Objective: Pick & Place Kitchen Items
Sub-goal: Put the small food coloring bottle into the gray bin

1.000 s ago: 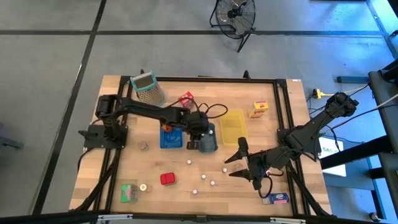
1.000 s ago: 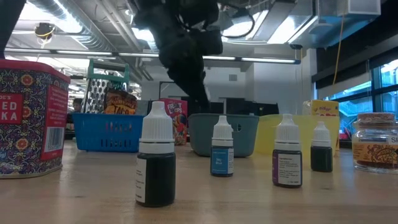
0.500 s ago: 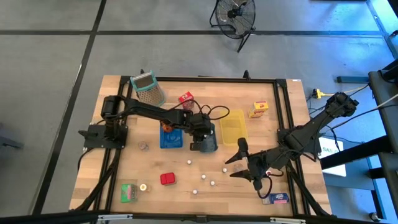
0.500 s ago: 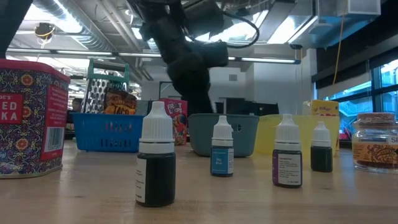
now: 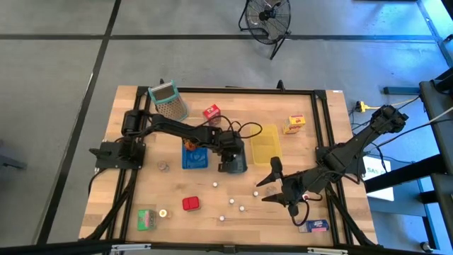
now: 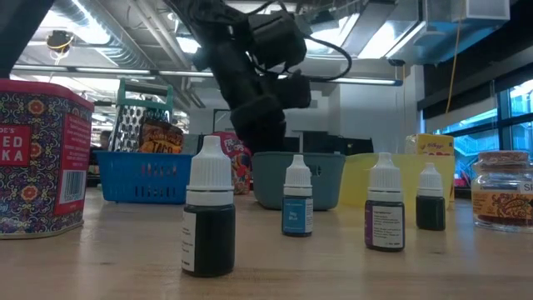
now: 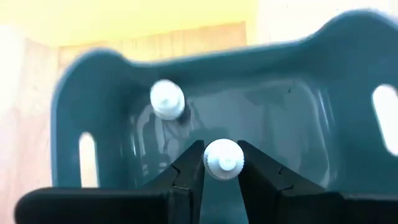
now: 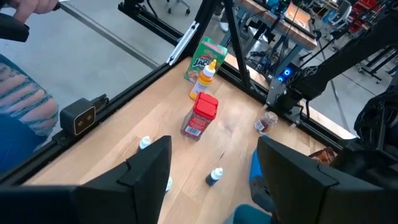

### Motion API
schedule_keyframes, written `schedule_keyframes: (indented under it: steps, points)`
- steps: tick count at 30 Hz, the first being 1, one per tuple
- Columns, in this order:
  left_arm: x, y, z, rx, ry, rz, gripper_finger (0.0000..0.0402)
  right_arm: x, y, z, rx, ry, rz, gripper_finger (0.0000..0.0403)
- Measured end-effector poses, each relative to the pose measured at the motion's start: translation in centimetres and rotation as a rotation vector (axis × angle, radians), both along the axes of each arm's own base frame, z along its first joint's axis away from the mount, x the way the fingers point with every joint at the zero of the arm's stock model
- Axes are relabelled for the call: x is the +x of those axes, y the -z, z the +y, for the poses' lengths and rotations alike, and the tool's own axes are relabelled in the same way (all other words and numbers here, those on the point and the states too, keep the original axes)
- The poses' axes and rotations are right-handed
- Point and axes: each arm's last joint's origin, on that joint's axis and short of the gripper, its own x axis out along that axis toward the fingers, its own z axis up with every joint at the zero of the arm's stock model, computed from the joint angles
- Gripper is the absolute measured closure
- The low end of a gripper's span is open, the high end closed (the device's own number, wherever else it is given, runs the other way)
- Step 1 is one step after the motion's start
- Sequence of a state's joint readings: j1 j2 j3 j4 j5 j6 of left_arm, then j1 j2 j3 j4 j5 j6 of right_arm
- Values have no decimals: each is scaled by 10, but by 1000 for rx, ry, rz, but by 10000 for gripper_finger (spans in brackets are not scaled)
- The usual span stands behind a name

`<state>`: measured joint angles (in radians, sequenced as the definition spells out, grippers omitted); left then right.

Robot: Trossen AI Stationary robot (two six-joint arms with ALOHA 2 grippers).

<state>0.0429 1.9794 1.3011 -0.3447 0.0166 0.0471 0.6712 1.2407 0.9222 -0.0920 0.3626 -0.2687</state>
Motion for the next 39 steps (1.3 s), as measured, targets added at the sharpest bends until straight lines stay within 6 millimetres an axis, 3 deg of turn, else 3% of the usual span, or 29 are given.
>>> schedule_keyframes:
  steps: [7,39]
  points:
    - [0,7,0,0,0,22,320,0,1,0,-4,0,5,163]
    - [1,7,0,7,17,13,306,-1,1,0,-11,1,13,163]
